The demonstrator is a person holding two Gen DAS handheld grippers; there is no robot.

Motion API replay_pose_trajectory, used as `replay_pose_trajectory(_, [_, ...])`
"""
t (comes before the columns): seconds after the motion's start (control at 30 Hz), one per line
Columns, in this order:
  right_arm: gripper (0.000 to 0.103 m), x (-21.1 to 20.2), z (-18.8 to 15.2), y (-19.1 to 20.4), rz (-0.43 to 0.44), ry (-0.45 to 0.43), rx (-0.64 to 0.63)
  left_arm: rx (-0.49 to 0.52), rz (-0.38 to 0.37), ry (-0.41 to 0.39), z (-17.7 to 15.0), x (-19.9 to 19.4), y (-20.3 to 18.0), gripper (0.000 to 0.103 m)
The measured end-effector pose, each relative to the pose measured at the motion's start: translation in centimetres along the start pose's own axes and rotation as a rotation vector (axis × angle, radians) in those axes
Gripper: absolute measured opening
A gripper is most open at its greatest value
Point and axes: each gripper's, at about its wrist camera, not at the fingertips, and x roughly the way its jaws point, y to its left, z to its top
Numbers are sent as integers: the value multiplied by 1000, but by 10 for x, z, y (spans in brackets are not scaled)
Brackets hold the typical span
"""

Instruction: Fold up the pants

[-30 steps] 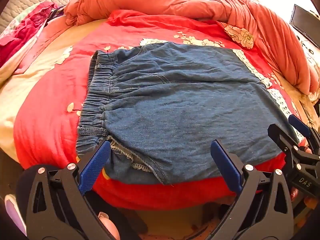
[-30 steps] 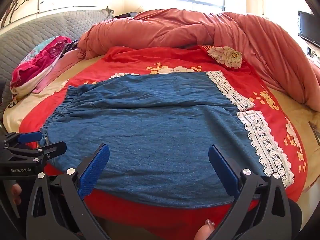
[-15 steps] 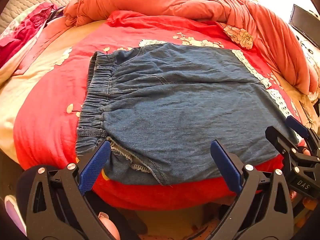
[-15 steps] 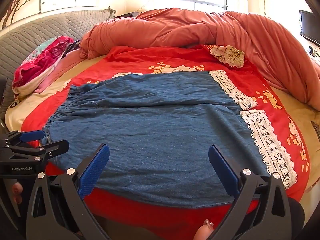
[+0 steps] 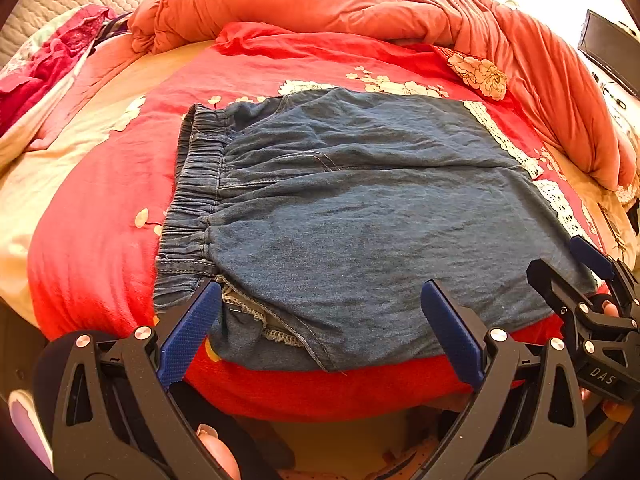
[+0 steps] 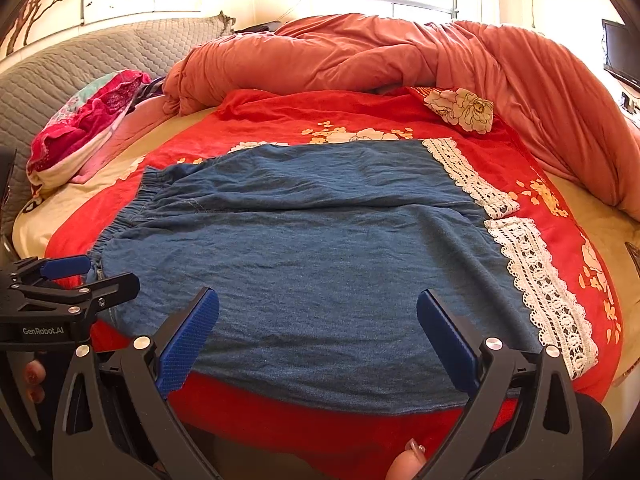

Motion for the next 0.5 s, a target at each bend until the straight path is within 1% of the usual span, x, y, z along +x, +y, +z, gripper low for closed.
replay_pose_trajectory(0.5, [99,1,-1,-2,3,2,9,3,0,-2,0,0,-2,94])
